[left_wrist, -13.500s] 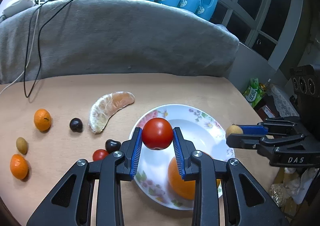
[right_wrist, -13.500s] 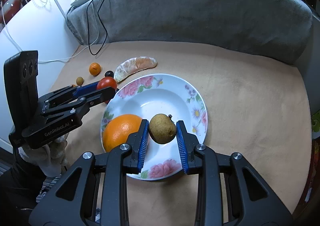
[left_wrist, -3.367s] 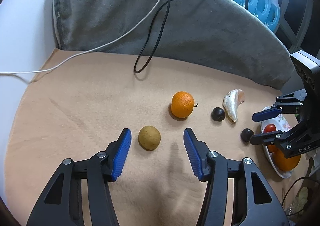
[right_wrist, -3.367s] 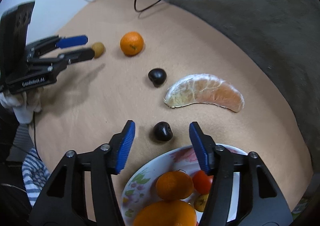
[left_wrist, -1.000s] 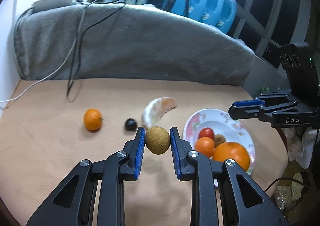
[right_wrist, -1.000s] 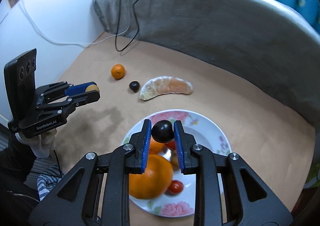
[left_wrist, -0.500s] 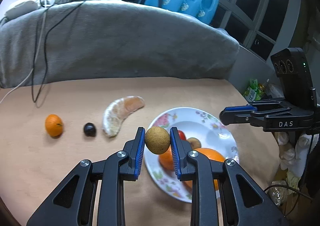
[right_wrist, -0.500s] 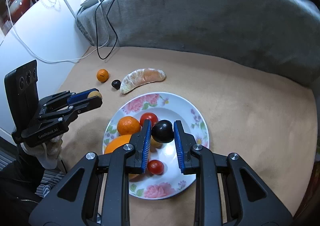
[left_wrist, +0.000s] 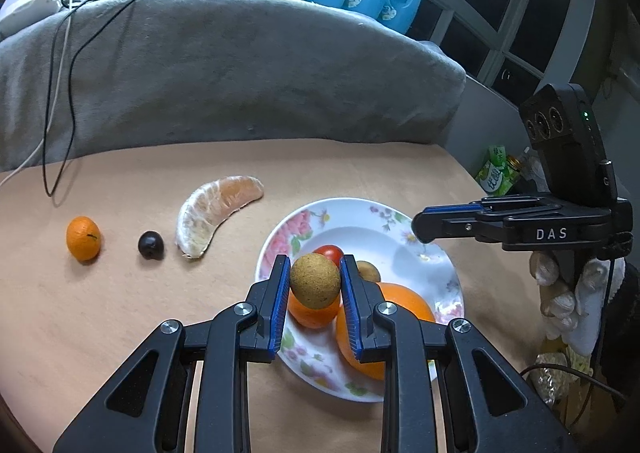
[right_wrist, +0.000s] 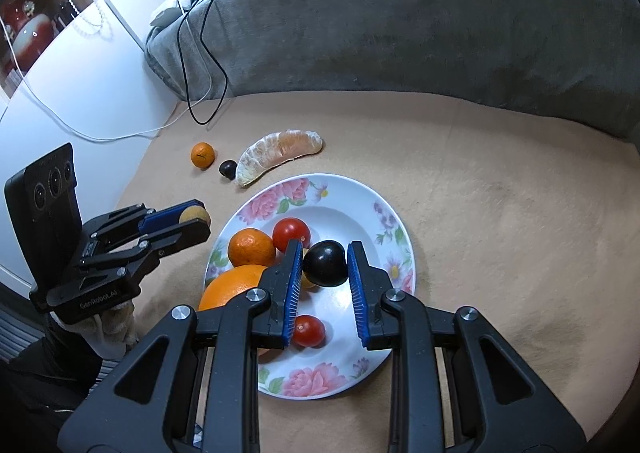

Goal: Organize fruits
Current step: 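Carry the brown fruit and dark plum onto the plate and open both tools, then move both tools over the peeled pomelo segment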

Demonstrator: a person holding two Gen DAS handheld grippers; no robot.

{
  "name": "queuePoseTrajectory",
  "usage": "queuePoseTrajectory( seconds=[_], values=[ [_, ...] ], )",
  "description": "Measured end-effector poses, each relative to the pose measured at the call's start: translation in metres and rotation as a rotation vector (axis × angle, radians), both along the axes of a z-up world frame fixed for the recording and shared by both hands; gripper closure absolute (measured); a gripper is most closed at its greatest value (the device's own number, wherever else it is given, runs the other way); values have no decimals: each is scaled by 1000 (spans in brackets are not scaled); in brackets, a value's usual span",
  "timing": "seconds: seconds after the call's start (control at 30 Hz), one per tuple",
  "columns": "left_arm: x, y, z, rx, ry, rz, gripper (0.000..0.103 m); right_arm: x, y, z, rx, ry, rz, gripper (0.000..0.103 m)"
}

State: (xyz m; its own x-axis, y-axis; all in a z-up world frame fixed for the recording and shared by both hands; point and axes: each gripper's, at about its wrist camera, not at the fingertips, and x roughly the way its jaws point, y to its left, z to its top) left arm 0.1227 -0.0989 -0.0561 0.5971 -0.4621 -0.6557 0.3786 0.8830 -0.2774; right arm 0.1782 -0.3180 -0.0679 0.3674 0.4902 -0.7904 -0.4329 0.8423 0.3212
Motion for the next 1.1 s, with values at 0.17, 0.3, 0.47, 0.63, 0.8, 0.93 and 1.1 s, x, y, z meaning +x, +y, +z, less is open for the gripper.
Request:
queuePoseTrajectory(
  seconds=[0.17,0.3,0.47,0.63,0.8,0.93,1.1],
  values=[
    [-1,-6,1,-2,-1,-23,79,-1,0,0,8,0,0,79],
    [-3,-7,2,-4,0,-26,79,-1,0,0,13,1,-3,75],
    [-4,-8,3,-9,0,-35,69,-4,-2,4,21,-23,-17,43],
    [-6,-10,4,-11,-5,-42,58,-4,-3,8,18,-39,-32,32],
    [-7,-9,4,-4,-9,-36,46,-4,-5,9,16,-45,-52,19],
    [-8,-7,4,8,-16,-24,36,-3,-6,9,16,-48,-71,15],
    [-8,-3,5,30,-21,0,30,-1,-5,11,15,-42,-78,11]
  ],
)
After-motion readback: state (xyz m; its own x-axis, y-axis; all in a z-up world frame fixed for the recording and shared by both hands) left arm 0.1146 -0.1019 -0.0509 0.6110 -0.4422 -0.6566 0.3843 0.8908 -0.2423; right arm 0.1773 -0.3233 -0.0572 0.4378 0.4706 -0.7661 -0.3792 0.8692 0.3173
